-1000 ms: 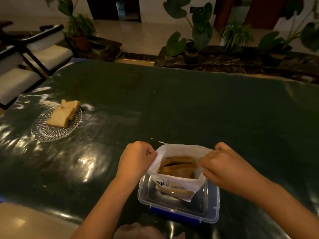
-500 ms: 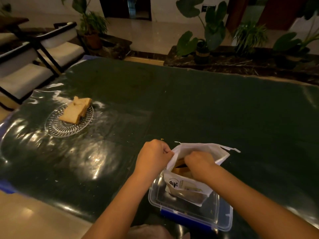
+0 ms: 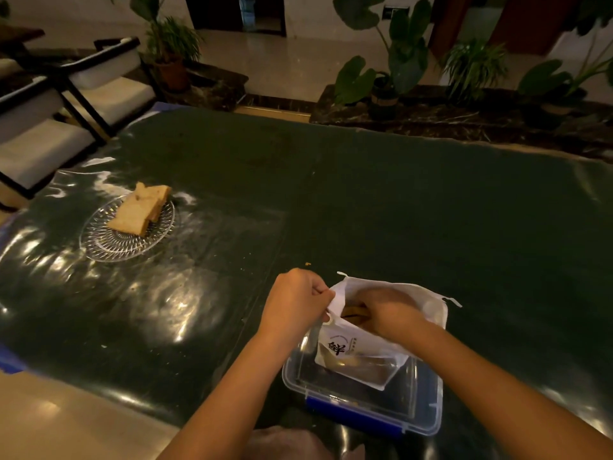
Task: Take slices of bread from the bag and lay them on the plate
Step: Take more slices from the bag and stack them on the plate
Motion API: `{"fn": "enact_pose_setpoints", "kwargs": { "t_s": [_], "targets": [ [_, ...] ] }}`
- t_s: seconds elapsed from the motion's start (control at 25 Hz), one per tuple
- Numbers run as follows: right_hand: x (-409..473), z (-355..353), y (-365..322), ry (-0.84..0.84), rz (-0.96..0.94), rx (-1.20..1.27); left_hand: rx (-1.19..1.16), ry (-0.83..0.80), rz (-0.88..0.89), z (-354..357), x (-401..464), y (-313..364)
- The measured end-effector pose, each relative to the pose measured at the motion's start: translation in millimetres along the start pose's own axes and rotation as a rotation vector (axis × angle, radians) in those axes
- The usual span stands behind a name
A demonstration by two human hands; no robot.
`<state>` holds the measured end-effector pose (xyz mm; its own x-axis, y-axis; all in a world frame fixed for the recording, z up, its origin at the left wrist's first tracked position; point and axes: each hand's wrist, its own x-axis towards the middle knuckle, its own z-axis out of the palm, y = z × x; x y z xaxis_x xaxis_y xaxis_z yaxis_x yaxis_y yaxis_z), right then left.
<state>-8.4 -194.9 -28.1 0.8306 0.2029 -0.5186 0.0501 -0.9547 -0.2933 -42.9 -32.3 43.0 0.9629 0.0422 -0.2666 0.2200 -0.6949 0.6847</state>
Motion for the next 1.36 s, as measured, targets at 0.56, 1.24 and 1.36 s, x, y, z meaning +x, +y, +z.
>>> {"fn": "enact_pose_setpoints", "kwargs": {
  "t_s": [0.56,1.24,1.36],
  "targets": [
    [-55,-64,17,0.115,-0.358,0.21,-0.051,0.016,0.113,-9,2,-6],
    [-93,-150,-9,0.355,-0.655,0.6,-0.571,0.121,0.575,-38,-10,20],
    [-89,-148,-27,0.302,-0.714,0.904,-0.661,0.241,0.555,-63,-10,16]
  ]
}}
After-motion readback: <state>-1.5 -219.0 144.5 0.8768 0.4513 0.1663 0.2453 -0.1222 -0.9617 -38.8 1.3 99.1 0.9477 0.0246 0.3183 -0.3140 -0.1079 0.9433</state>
